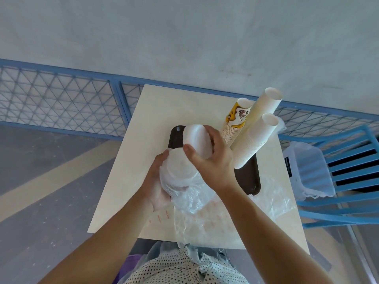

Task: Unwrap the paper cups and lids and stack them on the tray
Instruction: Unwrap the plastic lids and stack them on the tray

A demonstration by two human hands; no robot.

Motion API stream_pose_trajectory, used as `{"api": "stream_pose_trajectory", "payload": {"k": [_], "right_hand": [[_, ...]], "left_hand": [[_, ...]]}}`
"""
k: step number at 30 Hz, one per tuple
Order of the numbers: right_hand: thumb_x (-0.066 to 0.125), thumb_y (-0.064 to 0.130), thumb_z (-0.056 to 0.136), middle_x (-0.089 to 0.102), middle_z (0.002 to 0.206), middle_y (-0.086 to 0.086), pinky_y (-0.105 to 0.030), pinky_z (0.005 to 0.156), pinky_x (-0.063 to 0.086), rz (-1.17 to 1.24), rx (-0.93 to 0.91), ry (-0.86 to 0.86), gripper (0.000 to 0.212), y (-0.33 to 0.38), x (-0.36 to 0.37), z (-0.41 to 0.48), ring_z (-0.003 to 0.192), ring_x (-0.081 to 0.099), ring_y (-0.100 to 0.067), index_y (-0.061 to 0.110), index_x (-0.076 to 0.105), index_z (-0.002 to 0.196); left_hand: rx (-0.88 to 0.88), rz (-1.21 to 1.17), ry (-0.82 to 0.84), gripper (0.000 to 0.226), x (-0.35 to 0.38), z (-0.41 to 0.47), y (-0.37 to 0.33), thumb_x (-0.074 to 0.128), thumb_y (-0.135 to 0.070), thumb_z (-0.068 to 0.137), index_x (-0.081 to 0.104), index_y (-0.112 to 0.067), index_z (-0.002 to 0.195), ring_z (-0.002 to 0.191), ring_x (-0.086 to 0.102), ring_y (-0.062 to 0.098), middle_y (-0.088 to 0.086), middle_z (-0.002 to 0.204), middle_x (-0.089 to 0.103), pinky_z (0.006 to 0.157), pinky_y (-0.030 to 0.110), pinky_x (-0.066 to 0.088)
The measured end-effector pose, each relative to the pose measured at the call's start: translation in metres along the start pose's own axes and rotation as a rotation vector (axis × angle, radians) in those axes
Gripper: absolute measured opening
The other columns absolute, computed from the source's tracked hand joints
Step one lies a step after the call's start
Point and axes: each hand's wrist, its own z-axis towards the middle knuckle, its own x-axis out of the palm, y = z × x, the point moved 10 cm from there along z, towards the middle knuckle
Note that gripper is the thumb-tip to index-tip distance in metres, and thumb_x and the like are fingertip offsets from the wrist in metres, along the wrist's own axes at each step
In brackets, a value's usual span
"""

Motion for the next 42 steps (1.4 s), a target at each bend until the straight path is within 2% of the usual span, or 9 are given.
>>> {"api": "stream_pose_trajectory", "payload": {"k": [4, 9, 14, 19, 22, 28, 33, 37, 42], "right_hand": [[0.079, 0.058, 0.075, 0.061, 0.136, 0.009, -0.026, 0.106, 0.047, -0.023, 0.011, -0.008, 0.081, -0.006, -0.007, 0.007, 0.123, 0.054, -0.004, 0.022, 0.054, 0.144], [0.086, 0.05, 0.078, 0.06, 0.136, 0.003, -0.023, 0.096, 0.042, -0.209, -0.051, -0.067, 0.081, -0.018, -0.031, 0.022, 0.11, 0.043, 0.004, 0.018, 0.051, 0.144], [0.089, 0.044, 0.075, 0.059, 0.135, -0.006, -0.029, 0.092, 0.042, -0.38, -0.126, -0.028, 0.084, -0.05, -0.043, 0.029, 0.117, 0.056, -0.023, 0.013, 0.05, 0.143], [0.086, 0.049, 0.075, 0.054, 0.138, -0.012, -0.049, 0.094, 0.058, -0.453, -0.081, 0.1, 0.089, -0.119, -0.019, 0.028, 0.12, 0.057, -0.032, 0.011, 0.045, 0.144], [0.084, 0.052, 0.078, 0.048, 0.145, -0.013, -0.055, 0.1, 0.056, -0.515, -0.026, 0.231, 0.093, -0.157, 0.007, 0.025, 0.128, 0.054, -0.036, 0.013, 0.039, 0.149], [0.079, 0.059, 0.081, 0.04, 0.148, -0.005, -0.044, 0.107, 0.05, -0.633, 0.076, 0.413, 0.097, -0.225, 0.044, 0.028, 0.133, 0.047, -0.027, 0.021, 0.029, 0.155], [0.075, 0.063, 0.081, 0.041, 0.149, -0.004, -0.047, 0.11, 0.046, -0.719, 0.079, 0.472, 0.096, -0.256, 0.061, 0.03, 0.133, 0.042, -0.029, 0.021, 0.03, 0.155], [0.077, 0.065, 0.078, 0.044, 0.146, -0.007, -0.051, 0.106, 0.047, -0.769, 0.052, 0.477, 0.098, -0.268, 0.068, 0.031, 0.129, 0.043, -0.033, 0.018, 0.034, 0.154], [0.077, 0.067, 0.078, 0.034, 0.151, -0.008, -0.053, 0.112, 0.041, -0.76, 0.106, 0.534, 0.105, -0.277, 0.076, 0.033, 0.134, 0.038, -0.036, 0.02, 0.026, 0.157]], "left_hand": [[0.002, -0.003, 0.036, 0.056, -0.003, -0.003, -0.001, 0.048, -0.06, 0.095, 0.084, -0.019, 0.106, 0.093, 0.076, 0.027, 0.014, 0.114, 0.075, 0.068, 0.035, 0.061], [0.005, 0.053, 0.013, 0.06, -0.021, 0.0, 0.001, 0.048, -0.065, 0.095, 0.077, -0.02, 0.122, 0.105, 0.069, 0.029, 0.014, 0.124, 0.069, 0.085, 0.042, 0.058], [0.001, -0.019, -0.031, 0.062, -0.041, 0.003, 0.004, 0.046, -0.064, 0.098, 0.072, -0.019, 0.131, 0.111, 0.068, 0.033, 0.016, 0.131, 0.067, 0.089, 0.046, 0.058], [0.013, -0.087, -0.072, 0.063, -0.051, 0.004, 0.002, 0.051, -0.066, 0.094, 0.071, -0.02, 0.131, 0.111, 0.067, 0.032, 0.013, 0.128, 0.068, 0.099, 0.048, 0.049], [0.015, -0.1, -0.089, 0.059, -0.052, 0.007, 0.006, 0.05, -0.064, 0.095, 0.071, -0.02, 0.129, 0.106, 0.069, 0.03, 0.012, 0.124, 0.069, 0.096, 0.046, 0.049], [0.038, -0.098, -0.119, 0.057, -0.045, 0.009, 0.02, 0.046, -0.061, 0.099, 0.067, -0.022, 0.136, 0.11, 0.067, 0.03, 0.012, 0.129, 0.066, 0.099, 0.047, 0.05], [0.017, -0.127, -0.152, 0.065, -0.039, 0.012, 0.04, 0.046, -0.062, 0.099, 0.057, -0.02, 0.147, 0.114, 0.063, 0.032, 0.013, 0.131, 0.064, 0.092, 0.046, 0.055], [0.011, -0.173, -0.157, 0.067, -0.032, 0.014, 0.053, 0.048, -0.062, 0.099, 0.054, -0.019, 0.15, 0.119, 0.059, 0.032, 0.013, 0.134, 0.061, 0.097, 0.047, 0.051], [0.009, -0.182, -0.179, 0.073, -0.031, 0.013, 0.063, 0.053, -0.062, 0.098, 0.045, -0.018, 0.156, 0.126, 0.053, 0.033, 0.014, 0.139, 0.058, 0.1, 0.047, 0.05]]}}
